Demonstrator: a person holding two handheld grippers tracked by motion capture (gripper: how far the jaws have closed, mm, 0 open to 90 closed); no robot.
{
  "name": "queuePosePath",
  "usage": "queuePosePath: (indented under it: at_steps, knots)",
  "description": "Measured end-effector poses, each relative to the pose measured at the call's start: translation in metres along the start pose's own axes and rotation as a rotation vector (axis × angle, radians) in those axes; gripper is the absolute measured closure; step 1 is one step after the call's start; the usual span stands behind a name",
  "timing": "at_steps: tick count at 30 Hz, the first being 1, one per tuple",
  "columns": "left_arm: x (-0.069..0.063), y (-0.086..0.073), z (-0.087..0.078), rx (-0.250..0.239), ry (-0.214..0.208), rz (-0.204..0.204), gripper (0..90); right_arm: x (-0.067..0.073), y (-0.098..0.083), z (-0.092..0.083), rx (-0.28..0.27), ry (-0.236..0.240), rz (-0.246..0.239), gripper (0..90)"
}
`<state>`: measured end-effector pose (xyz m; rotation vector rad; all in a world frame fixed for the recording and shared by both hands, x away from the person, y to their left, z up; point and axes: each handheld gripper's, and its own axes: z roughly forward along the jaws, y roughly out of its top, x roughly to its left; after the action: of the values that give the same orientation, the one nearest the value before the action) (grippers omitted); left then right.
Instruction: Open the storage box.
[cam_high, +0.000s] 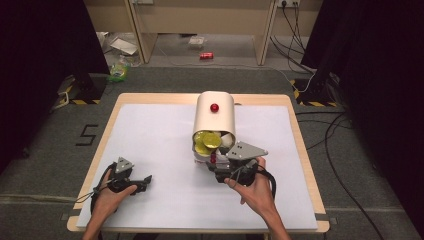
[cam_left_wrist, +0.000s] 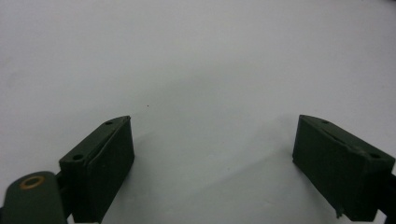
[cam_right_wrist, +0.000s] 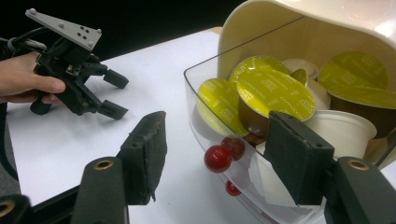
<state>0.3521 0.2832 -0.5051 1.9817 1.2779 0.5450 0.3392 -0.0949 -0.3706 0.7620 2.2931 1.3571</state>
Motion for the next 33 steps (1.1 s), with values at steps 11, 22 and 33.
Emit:
queuePosePath:
  at_steps: [11,22,33]
  knots:
    - [0.0,0.0,0.0,0.0,0.001,0.001,11.8,0.004,-0.002,-0.003,0.007,0.009,0.001,39.3]
    - [0.0,0.0,0.0,0.0,0.001,0.001,11.8,0.009,-0.004,-0.005,0.012,0.013,-0.011,39.3]
    - [0.0,0.0,0.0,-0.001,0.001,0.0,11.8,0.013,-0.006,-0.008,0.018,0.019,-0.012,40.3]
